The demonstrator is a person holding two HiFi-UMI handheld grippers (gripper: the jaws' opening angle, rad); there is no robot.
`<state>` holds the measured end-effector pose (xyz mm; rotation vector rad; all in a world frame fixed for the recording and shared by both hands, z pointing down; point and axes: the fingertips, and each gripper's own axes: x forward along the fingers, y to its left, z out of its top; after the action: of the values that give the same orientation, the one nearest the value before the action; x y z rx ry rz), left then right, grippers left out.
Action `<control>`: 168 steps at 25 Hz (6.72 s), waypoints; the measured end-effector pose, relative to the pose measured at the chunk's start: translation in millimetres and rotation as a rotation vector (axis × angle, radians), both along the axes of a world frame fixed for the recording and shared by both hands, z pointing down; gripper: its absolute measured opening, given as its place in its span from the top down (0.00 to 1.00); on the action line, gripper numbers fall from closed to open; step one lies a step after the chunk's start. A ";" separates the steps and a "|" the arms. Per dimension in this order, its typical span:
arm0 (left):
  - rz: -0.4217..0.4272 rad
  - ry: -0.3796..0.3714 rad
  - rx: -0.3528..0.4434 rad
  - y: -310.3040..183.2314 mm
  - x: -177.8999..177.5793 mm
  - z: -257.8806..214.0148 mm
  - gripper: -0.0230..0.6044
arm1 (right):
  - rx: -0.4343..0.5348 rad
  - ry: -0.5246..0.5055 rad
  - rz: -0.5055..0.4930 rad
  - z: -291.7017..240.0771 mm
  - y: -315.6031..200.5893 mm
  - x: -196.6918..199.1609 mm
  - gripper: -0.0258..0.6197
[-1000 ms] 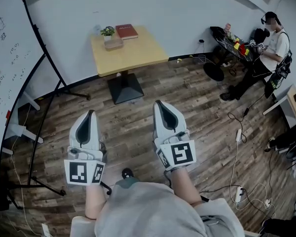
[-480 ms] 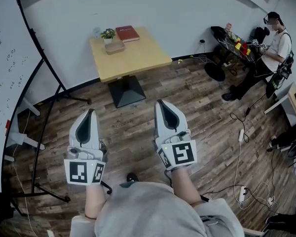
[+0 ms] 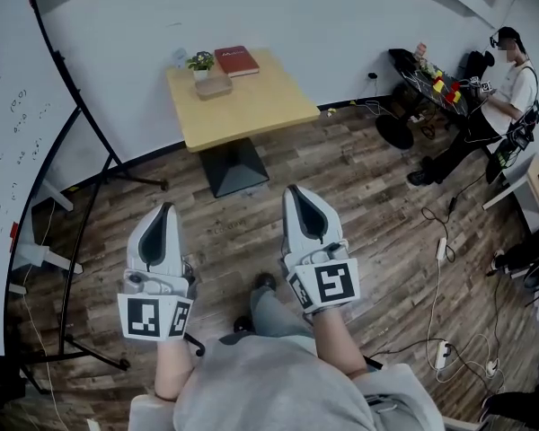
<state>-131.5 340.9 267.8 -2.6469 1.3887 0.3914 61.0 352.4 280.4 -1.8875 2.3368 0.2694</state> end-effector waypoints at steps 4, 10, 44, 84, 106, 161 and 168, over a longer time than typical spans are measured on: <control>-0.017 -0.001 -0.003 -18.7 -6.1 3.5 0.96 | -0.001 -0.001 -0.011 3.5 -21.5 -3.3 0.96; -0.034 -0.001 -0.003 -65.6 -5.6 2.8 0.96 | -0.001 -0.003 -0.035 3.5 -72.1 -4.2 0.96; -0.143 -0.007 0.032 -265.7 58.0 -16.4 0.96 | 0.032 -0.023 -0.161 -16.9 -298.5 55.2 0.96; -0.059 -0.003 0.026 -500.7 24.7 -19.3 0.96 | 0.017 -0.017 -0.094 -18.8 -521.6 19.4 0.96; 0.015 0.008 0.030 -574.9 -5.1 -12.2 0.96 | 0.020 -0.025 -0.004 -8.4 -578.1 -4.3 0.96; -0.105 -0.029 -0.313 -712.4 41.5 113.7 0.96 | -0.960 -0.138 -0.109 292.7 -731.0 61.1 0.90; -0.131 -0.034 -0.339 -717.1 37.9 123.9 0.96 | -1.055 -0.189 -0.131 322.2 -730.9 62.5 0.81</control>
<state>-93.6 -376.2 391.7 -2.7770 1.7429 0.1021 123.5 -378.5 602.6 -1.8846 2.6495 -1.3306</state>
